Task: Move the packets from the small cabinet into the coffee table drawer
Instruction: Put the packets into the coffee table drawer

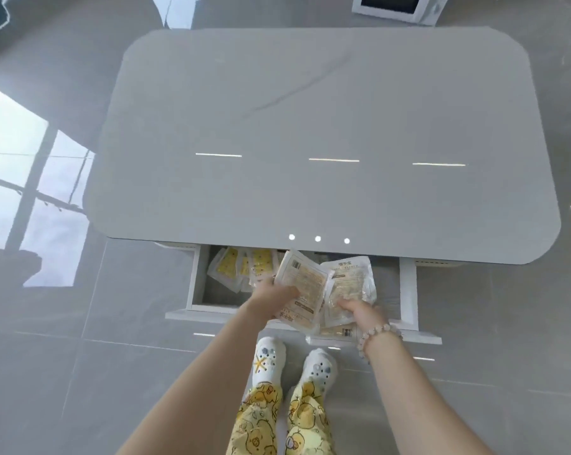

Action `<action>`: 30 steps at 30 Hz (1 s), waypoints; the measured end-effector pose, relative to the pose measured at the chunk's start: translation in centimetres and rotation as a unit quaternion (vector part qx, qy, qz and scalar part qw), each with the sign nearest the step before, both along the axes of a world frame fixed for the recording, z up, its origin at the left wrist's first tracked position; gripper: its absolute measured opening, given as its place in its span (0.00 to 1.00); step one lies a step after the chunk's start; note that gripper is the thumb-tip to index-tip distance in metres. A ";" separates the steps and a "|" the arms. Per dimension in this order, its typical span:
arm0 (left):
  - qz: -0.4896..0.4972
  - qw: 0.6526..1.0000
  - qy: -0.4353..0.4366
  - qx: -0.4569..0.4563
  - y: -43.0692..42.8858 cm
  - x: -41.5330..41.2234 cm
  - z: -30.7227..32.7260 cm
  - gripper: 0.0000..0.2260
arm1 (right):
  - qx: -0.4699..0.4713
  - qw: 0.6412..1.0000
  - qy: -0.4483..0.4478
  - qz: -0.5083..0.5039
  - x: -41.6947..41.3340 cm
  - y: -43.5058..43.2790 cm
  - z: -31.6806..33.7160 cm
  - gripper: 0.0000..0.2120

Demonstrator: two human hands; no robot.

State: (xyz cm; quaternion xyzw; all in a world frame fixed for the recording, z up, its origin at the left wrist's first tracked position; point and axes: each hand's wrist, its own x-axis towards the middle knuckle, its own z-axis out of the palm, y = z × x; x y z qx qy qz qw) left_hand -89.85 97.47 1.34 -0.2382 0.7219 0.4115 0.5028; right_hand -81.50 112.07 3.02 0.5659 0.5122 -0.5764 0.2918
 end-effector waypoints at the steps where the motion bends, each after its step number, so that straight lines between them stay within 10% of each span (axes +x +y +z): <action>1: -0.001 1.000 -0.007 -0.007 0.0 0.2 -2.0 0.18 | 0.001 1.000 -0.014 -0.012 0.1 -0.2 -1.7 0.35; 17: 0.040 0.997 0.038 -0.052 1.9 -1.9 -24.6 0.22 | 0.046 0.997 -0.054 0.034 -5.2 0.8 -22.6 0.28; 30: -0.020 0.980 0.125 -0.154 4.7 -2.1 -26.3 0.11 | 0.211 0.970 -0.064 0.097 -5.6 1.5 -28.7 0.21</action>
